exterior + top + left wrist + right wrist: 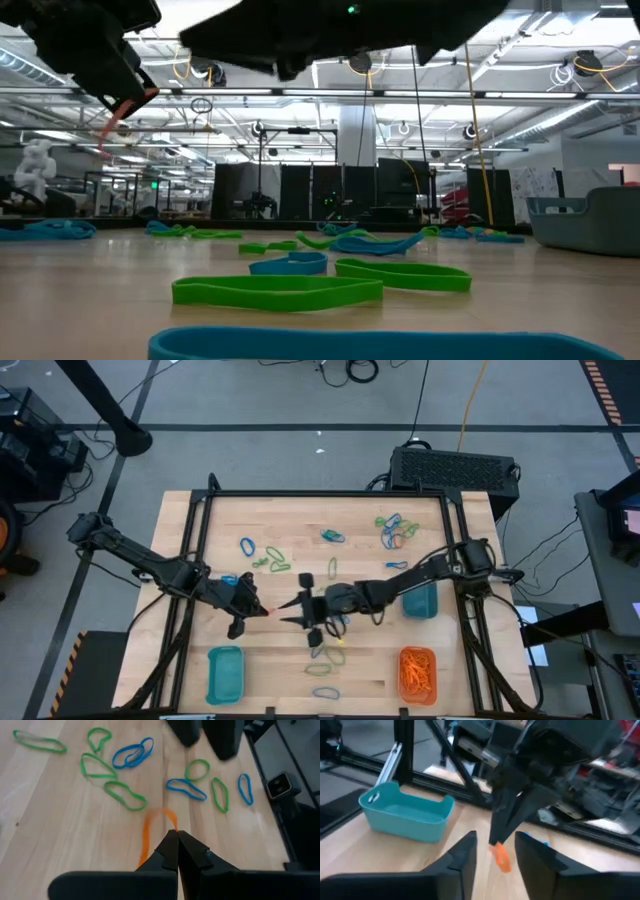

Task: Sort rubber bands into baskets
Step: Put the orange rubber band into the orange bin

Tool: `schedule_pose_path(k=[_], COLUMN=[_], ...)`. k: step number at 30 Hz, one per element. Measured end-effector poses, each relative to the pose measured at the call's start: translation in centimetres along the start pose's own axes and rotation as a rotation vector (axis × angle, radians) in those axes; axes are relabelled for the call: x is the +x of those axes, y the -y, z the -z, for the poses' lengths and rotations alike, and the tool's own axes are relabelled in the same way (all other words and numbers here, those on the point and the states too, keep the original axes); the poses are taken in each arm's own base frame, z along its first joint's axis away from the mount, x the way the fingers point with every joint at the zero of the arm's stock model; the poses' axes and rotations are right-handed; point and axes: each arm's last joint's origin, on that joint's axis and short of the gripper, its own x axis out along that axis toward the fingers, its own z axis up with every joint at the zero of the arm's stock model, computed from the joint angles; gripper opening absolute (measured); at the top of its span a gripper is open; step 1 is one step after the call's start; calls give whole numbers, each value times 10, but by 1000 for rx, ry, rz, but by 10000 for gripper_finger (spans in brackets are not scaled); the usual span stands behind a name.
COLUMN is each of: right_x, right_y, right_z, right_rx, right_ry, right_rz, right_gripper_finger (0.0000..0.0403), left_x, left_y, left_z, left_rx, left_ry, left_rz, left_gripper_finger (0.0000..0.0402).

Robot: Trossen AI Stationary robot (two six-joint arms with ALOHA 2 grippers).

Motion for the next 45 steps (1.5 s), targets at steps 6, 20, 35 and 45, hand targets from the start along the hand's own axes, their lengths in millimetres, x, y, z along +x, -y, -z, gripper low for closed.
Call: schedule_pose_path(k=[6,20,35,45], right_x=[25,35,33,6], right_y=[4,18,27,44], right_z=[0,9,15,-1], right_rx=[-6,0,-19,230], right_ry=[-34,-62,-135,-317], right_rz=[-82,-79,-72,-38], right_gripper_finger=[179,166,6,1], left_x=[0,-1,0,0], left_y=[2,6,0,-4], left_z=[-2,-5,-2,0], left_rx=[11,37,32,44], left_ry=[16,34,51,20], left_rz=[36,102,-57,-96], left_gripper_finger=[0,0,60,172])
